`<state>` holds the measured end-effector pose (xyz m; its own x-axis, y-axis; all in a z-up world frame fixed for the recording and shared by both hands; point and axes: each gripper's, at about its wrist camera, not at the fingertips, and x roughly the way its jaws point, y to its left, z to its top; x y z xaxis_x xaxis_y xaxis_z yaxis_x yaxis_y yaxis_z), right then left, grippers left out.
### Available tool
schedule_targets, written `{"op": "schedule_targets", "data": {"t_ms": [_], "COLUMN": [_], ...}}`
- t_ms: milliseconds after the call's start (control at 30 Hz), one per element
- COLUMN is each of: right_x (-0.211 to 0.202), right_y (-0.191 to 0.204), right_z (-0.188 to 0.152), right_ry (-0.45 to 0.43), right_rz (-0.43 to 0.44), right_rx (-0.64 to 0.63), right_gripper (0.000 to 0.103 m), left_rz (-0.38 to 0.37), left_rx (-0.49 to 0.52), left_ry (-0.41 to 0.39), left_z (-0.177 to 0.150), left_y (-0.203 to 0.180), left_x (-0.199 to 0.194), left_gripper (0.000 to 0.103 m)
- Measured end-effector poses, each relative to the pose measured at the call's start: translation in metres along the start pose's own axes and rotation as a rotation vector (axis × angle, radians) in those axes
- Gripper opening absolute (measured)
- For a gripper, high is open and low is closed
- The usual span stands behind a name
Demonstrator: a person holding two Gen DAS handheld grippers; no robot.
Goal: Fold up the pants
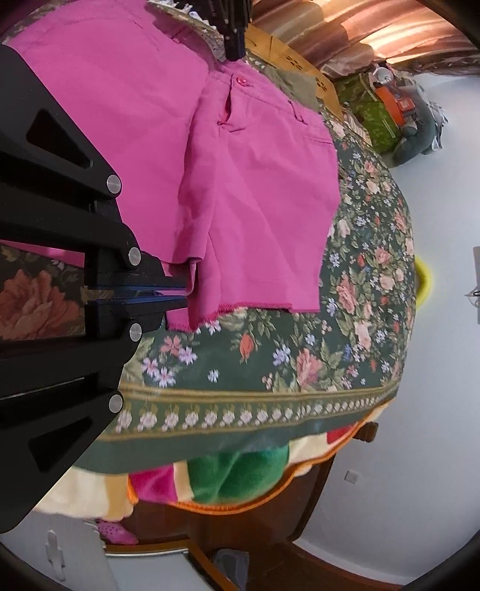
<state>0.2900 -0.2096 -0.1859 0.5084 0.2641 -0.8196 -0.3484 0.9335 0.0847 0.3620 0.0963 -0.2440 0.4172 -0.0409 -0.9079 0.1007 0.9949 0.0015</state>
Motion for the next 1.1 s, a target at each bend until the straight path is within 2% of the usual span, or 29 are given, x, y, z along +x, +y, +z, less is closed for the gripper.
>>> {"op": "schedule_targets", "data": {"t_ms": [33,167,300,400,733,867,933,1000,1033,1100], "right_x": [-0.003,-0.015,-0.015,-0.004,0.048,0.056,0.056,0.055,0.055,0.056], "right_y": [-0.001,-0.006,-0.013,-0.019,-0.018,-0.017,-0.013,-0.007,-0.003,0.001], "right_z": [0.001,0.008,0.017,0.022,0.018,0.014,0.014,0.013,0.012,0.010], "right_ry": [-0.007,-0.055,-0.089,-0.070,0.067,0.085,0.086,0.083,0.078,0.067], "right_rz": [0.000,-0.018,-0.046,-0.008,0.090,0.098,0.081,0.065,0.048,0.026], "right_rx": [0.002,0.017,0.047,0.100,0.187,0.188,0.153,0.105,0.075,0.036], "right_gripper": [0.006,0.028,0.041,0.041,0.041,0.041,0.041,0.030,0.028,0.020], "left_rz": [-0.003,-0.026,-0.052,-0.061,-0.145,-0.156,-0.139,-0.087,-0.034,0.010], "left_rx": [-0.011,-0.060,-0.093,-0.132,-0.147,-0.135,-0.113,-0.089,-0.063,-0.024], "left_ry": [-0.003,0.002,0.031,0.048,0.098,0.101,0.087,0.072,0.059,0.036], "left_z": [0.004,0.016,0.026,0.031,0.037,0.039,0.038,0.038,0.037,0.036], "left_y": [0.004,0.015,0.021,0.023,0.020,0.018,0.015,0.010,0.005,-0.002], "left_x": [-0.001,0.005,0.018,0.030,0.052,0.057,0.056,0.053,0.050,0.046], "left_gripper": [0.017,0.026,0.029,0.039,0.041,0.041,0.037,0.023,0.017,0.011]}}
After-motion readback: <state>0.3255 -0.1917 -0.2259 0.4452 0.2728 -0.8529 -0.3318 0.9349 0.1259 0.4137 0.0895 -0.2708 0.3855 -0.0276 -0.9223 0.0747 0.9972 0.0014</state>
